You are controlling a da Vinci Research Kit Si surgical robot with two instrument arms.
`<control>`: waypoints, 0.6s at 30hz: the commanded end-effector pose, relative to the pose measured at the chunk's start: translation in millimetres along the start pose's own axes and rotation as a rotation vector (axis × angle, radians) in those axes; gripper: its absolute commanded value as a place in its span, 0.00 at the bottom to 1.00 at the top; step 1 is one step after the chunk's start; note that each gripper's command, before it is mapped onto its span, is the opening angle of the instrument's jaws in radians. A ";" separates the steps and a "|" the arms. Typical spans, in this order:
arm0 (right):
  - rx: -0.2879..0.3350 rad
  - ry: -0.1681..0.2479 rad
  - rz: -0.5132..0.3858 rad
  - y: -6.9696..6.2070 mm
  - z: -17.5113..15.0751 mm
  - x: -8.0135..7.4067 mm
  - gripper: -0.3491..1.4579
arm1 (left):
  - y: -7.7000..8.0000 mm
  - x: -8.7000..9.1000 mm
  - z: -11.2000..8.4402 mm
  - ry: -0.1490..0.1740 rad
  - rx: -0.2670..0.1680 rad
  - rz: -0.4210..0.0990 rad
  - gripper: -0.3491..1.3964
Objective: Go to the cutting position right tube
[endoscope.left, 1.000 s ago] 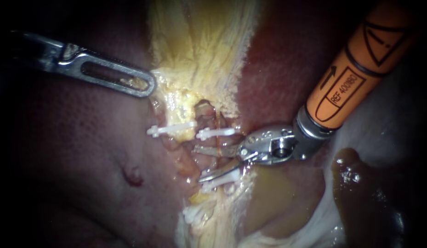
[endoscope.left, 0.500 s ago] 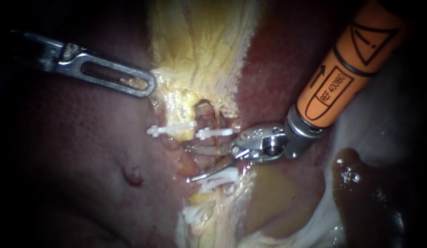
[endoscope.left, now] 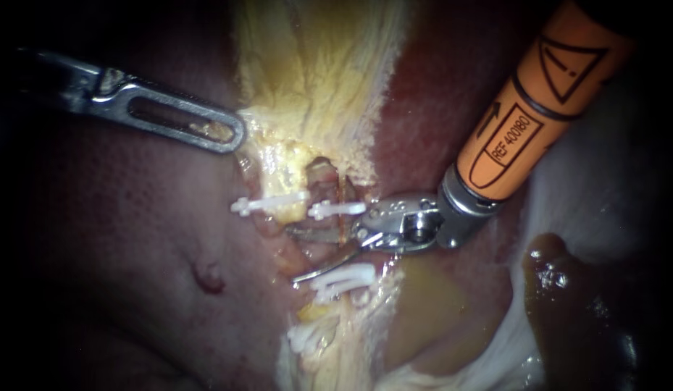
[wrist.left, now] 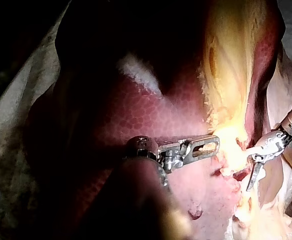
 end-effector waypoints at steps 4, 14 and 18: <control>0.022 0.030 0.000 -0.3 -0.2 -0.1 0.97 | 0.0 0.0 0.0 0.000 0.000 0.000 0.00; 0.039 0.058 -0.004 -0.7 -1.0 -0.5 0.95 | 0.1 0.0 0.0 0.000 0.000 0.000 0.00; 0.053 0.079 -0.012 -1.1 -1.1 -0.4 0.93 | 0.1 0.0 0.0 0.000 0.000 0.000 0.00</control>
